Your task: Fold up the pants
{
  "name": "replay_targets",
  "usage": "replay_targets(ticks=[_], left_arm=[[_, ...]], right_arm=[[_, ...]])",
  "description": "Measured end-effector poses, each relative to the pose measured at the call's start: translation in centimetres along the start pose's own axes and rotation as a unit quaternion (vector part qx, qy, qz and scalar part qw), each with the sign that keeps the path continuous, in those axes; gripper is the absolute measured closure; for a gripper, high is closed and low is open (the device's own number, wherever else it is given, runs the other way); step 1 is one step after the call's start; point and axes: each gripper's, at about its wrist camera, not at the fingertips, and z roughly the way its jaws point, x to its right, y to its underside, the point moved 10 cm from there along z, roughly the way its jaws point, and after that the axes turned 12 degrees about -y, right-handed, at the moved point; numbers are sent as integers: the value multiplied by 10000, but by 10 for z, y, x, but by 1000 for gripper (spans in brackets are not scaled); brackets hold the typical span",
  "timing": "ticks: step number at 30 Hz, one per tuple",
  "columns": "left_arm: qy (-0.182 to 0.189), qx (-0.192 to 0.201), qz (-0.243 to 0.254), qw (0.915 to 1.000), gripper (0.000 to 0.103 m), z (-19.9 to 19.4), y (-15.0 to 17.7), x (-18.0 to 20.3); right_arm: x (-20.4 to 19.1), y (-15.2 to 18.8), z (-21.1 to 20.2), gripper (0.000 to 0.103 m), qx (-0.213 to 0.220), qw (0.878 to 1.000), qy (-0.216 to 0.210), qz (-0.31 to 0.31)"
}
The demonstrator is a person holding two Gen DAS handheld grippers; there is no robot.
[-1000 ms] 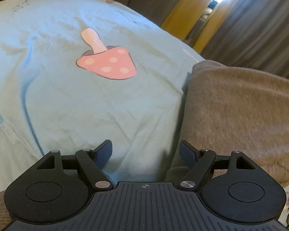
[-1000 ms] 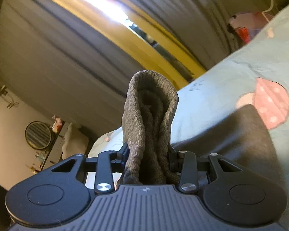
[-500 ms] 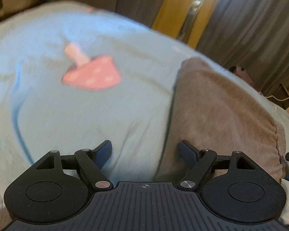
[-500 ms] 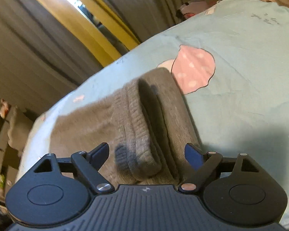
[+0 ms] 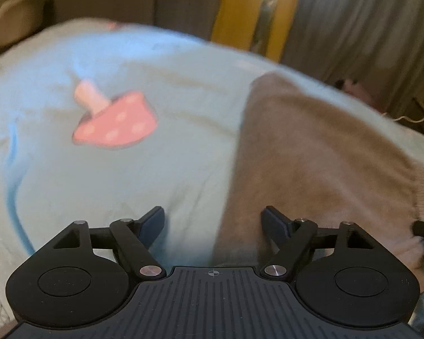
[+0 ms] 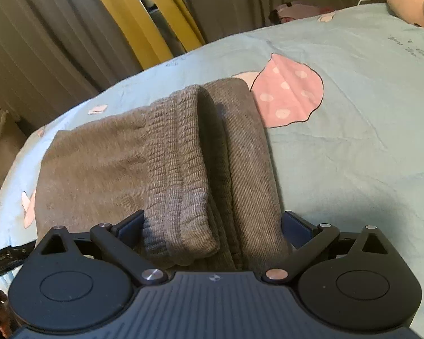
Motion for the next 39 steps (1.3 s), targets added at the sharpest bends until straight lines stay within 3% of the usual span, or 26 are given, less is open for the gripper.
replay_targets(ticks=[4, 7, 10, 16, 23, 26, 29, 32, 35, 39], left_arm=[[154, 270, 396, 9987, 16, -8, -12, 28], [-6, 49, 683, 9977, 14, 12, -1, 43], [-119, 34, 660, 9977, 9, 23, 12, 39], [-133, -270, 332, 9990, 7, 21, 18, 20], [-141, -193, 372, 9990, 8, 17, 17, 20], [335, -324, 240, 9986, 11, 18, 11, 22], [1050, -701, 38, 9920, 12, 24, 5, 27], [1481, -823, 197, 9854, 12, 31, -4, 35], [1810, -1056, 338, 9772, 7, 46, -9, 46], [2386, -1450, 345, 9596, 1, 65, -12, 61]], right_arm=[[1, -1, 0, 4, 63, 10000, 0, 46], [1, -2, 1, 4, 74, 10000, 3, 40], [3, -2, 1, 4, 69, 10000, -40, 58], [3, -2, 2, 4, 48, 9999, -50, 78], [3, -2, -1, 4, 46, 9998, -138, 144], [5, -4, 3, 4, -8, 9996, -237, 141], [10, -8, 8, 4, -96, 9987, -461, 196], [18, -8, 17, 4, -243, 9947, -827, 558], [20, -9, 23, 4, -281, 9912, -1110, 669], [20, -16, 30, 4, -238, 9866, -1405, 792]])
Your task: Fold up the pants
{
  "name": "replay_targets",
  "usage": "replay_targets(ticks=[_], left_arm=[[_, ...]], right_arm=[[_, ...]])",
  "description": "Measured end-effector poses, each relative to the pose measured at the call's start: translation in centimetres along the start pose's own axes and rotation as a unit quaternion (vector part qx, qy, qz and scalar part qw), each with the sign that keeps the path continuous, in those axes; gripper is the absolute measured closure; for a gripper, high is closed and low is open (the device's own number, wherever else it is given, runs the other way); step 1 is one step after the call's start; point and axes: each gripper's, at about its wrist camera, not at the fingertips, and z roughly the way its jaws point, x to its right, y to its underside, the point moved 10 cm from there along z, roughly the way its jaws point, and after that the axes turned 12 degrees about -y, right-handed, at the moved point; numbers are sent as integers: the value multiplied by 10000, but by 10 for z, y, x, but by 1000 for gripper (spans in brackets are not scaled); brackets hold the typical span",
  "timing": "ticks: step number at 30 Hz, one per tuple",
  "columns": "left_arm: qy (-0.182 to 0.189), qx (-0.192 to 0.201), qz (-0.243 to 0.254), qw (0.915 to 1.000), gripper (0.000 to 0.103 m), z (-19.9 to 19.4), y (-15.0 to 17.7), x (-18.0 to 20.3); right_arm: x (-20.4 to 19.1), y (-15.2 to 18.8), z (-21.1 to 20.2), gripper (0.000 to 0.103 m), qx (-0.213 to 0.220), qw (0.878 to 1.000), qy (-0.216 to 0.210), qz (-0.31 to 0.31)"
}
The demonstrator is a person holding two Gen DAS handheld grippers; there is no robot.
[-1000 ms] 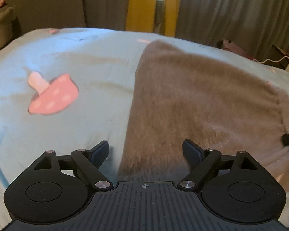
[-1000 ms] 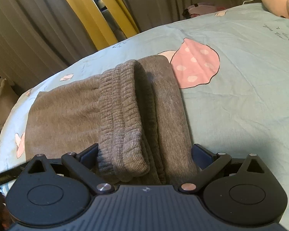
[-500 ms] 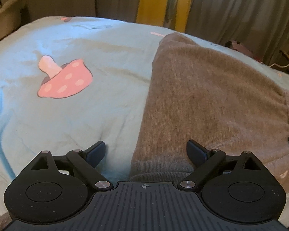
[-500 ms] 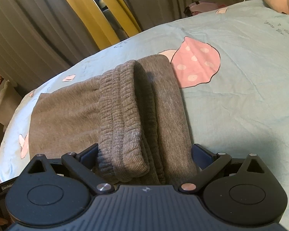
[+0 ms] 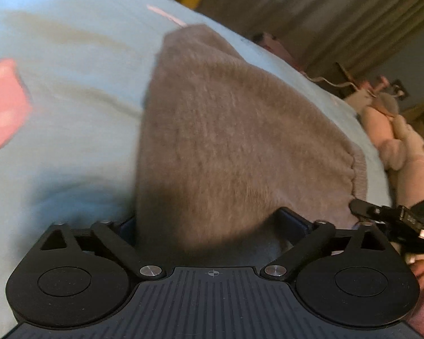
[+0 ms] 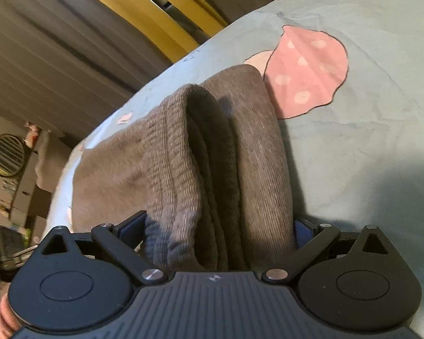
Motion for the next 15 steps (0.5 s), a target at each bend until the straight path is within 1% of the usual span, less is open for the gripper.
replay_targets(ticks=[2, 4, 6, 9, 10, 11, 12, 13, 14, 15], left_arm=[[195, -87, -2, 9998, 0, 9, -4, 1], [312, -137, -50, 9994, 0, 16, -10, 2], [303, -206, -113, 9993, 0, 21, -14, 2], [229, -182, -146, 9995, 0, 28, -20, 7], [191, -148, -111, 9996, 0, 29, -21, 9], [145, -91, -31, 9998, 0, 29, -21, 13], [111, -31, 65, 9999, 4, 29, -20, 16], [57, 45, 183, 9998, 8, 26, -18, 18], [23, 116, 331, 9994, 15, 23, -15, 19], [60, 151, 387, 9991, 16, 21, -14, 20]], right_arm=[[1, -4, 4, 4, 37, 9998, -156, 88], [0, -7, 9, 4, 40, 9995, -302, 116], [-3, -9, 17, 4, 10, 9993, -361, 20], [-11, -9, 28, 4, -72, 9988, -232, -433], [-15, -7, 31, 7, -93, 9978, -220, -611], [-18, -6, 32, 17, -97, 9970, -164, -750], [-19, -5, 31, 21, -87, 9965, -138, -816], [-19, -5, 29, 25, -81, 9971, -220, -720], [-19, -6, 27, 26, -80, 9979, -359, -533], [-17, -6, 25, 26, -92, 9981, -499, -359]])
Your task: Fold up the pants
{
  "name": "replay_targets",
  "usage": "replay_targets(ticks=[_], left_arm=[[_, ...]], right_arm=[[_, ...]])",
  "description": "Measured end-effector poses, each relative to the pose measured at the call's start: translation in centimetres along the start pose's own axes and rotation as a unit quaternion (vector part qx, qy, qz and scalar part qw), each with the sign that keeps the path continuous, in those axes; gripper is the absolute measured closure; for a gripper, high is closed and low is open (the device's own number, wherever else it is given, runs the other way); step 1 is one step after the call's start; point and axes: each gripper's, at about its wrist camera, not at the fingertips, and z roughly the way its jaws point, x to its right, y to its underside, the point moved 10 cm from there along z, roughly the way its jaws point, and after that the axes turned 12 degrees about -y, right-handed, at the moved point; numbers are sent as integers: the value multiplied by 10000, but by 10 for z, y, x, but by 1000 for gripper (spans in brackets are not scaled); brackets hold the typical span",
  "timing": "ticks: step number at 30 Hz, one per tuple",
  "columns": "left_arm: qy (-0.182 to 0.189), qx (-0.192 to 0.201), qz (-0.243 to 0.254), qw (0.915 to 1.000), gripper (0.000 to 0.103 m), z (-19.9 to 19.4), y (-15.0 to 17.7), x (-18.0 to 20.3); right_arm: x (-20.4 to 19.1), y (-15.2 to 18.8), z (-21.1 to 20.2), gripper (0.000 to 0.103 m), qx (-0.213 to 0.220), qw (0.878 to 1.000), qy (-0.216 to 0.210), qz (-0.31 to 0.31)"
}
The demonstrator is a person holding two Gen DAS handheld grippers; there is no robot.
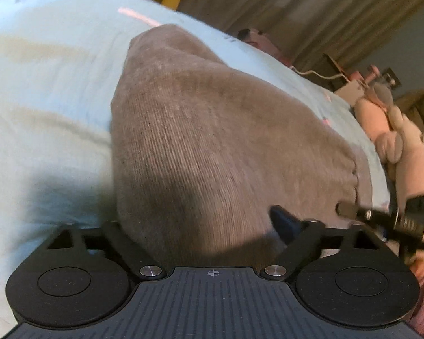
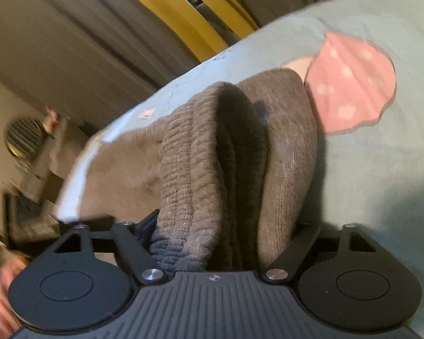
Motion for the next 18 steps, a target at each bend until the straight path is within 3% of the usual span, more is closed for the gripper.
replay_targets(ticks=[5, 6, 8, 11, 18], left_arm=[[27, -54, -272, 9996, 14, 7, -4, -6], [-50, -8, -366, 9993, 23, 8, -7, -6], [-309, 178, -325, 9988, 41, 3, -10, 0], [-468, 446, -172, 9978, 58, -13, -12, 17], [-119, 1078, -225, 9938, 60, -44, -56, 45]], right_arm=[[-5, -3, 13, 11, -66, 9999, 132, -42], [-7, -3, 16, 13, -81, 9996, 225, -137], [-10, -4, 16, 31, -67, 9990, 325, -285], [-19, -9, 9, 37, 139, 9998, 61, -129], [-44, -41, -20, 45, 1013, 9924, -648, -254]])
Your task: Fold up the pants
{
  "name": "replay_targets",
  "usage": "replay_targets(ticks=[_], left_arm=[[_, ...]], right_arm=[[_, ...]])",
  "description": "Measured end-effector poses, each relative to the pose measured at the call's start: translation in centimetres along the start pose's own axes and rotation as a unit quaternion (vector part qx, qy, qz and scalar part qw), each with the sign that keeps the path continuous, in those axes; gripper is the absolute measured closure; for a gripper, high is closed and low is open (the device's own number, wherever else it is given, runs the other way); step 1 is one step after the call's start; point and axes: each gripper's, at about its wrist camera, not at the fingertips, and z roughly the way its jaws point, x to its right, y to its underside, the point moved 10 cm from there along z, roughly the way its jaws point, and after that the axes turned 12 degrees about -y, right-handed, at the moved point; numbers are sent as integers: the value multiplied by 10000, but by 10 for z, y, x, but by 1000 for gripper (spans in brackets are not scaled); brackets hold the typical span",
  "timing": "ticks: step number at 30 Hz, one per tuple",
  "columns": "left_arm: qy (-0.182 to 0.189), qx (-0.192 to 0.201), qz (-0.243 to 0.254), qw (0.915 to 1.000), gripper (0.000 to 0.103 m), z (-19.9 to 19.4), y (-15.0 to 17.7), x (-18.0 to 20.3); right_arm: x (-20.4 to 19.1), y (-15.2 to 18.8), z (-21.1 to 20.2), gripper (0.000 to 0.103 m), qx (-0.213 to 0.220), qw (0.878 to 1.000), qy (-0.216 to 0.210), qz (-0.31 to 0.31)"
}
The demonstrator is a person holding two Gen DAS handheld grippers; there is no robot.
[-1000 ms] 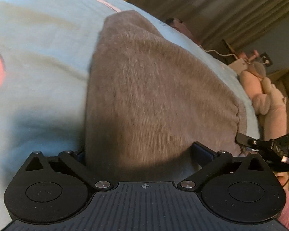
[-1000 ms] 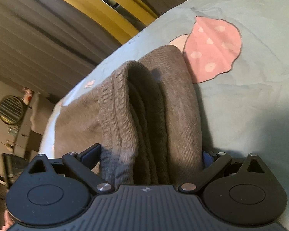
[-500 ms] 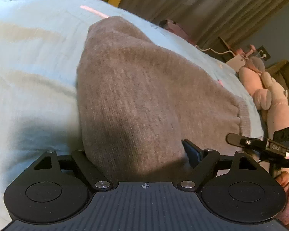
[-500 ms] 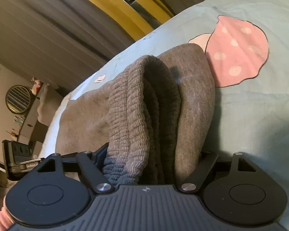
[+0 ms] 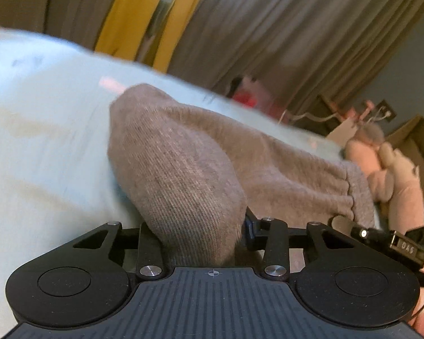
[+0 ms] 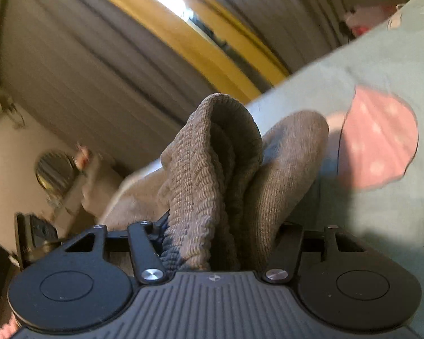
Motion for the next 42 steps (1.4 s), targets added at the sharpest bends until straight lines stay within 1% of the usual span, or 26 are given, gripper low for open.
replay_targets(ticks=[2, 3, 4, 5, 7, 8, 9, 10, 12, 14, 17, 18, 20, 22, 25, 27, 28, 30, 32, 33, 34, 36, 38, 39, 40, 42], left_arm=[[172, 200, 3, 9997, 59, -4, -15, 9], [161, 255, -24, 9995, 50, -2, -20, 13], [17, 269, -82, 9996, 42, 2, -24, 12], [-384, 254, -142, 9988, 29, 8, -25, 6], [-1065, 222, -62, 9940, 28, 17, -20, -4], [-1340, 148, 195, 9907, 26, 20, -11, -6], [-1472, 40, 475, 9880, 24, 23, 0, -5], [-1531, -54, 706, 9857, 22, 23, 12, -6], [-1680, -52, 958, 9811, 14, 22, 35, -7], [-1835, 98, 1018, 9777, 7, 18, 51, -15], [-1849, 178, 730, 9799, 5, 15, 63, -26], [-1849, 169, 605, 9807, 5, 14, 63, -26], [-2012, 208, 395, 9785, 5, 6, 62, -35], [-2162, 299, 439, 9749, 6, -4, 61, -35], [-1889, 558, 436, 9794, 6, -25, 68, -32], [-1614, 527, 511, 9841, 6, -29, 81, -28], [-1605, 450, 583, 9843, 6, -28, 91, -30], [-1685, 176, 947, 9810, 6, -17, 106, -22], [-1859, 286, 1299, 9735, 7, -12, 106, -15], [-2023, 394, 1368, 9689, 7, -9, 103, -14], [-2079, 446, 1383, 9673, 7, -7, 101, -14], [-2030, 394, 1290, 9699, 7, -1, 100, -16], [-2254, 326, 1164, 9667, 6, 6, 100, -26], [-2269, 270, 1019, 9682, 6, 7, 99, -33], [-2223, 269, 870, 9707, 6, 6, 98, -37], [-2388, 422, 705, 9676, 9, -1, 94, -43]], right_arm=[[2, -12, -8, 44, 318, 9995, -66, 57], [3, -17, -13, 43, 481, 9988, -70, -20], [3, -21, -16, 35, 599, 9981, -9, -170], [5, -25, -19, 23, 697, 9966, 221, -367], [20, -30, -31, 16, 873, 9930, 695, -396], [29, -29, -34, 15, 891, 9919, 870, -264], [40, -25, -35, 10, 856, 9911, 1017, -26], [48, -21, -36, 10, 805, 9904, 1117, 136], [50, -16, -36, 9, 739, 9890, 1281, -87], [46, -12, -26, 4, 484, 9869, 1455, -499], [59, 10, -17, 4, -174, 9677, 2195, -1227], [61, 13, -15, 4, -262, 9632, 2287, -1384], [59, 11, -18, 4, -186, 9659, 2230, -1299], [59, 12, -29, 4, -100, 9682, 2207, -1172], [45, 11, -46, 4, 191, 9633, 2318, -1337], [30, 16, -55, 4, 287, 9573, 2414, -1567], [26, 19, -56, 4, 262, 9543, 2482, -1644], [28, 25, -53, 4, 34, 9497, 2691, -1602], [34, 30, -51, 4, -108, 9524, 2712, -1387], [36, 30, -53, 4, -73, 9544, 2707, -1254], [37, 30, -54, 4, -58, 9559, 2693, -1170], [36, 31, -56, 4, -25, 9553, 2748, -1094], [31, 35, -55, 4, -16, 9494, 2887, -1233], [28, 36, -54, 4, -28, 9454, 2967, -1348], [26, 37, -53, 4, -47, 9428, 3015, -1422], [28, 35, -51, 4, -62, 9404, 3066, -1468]])
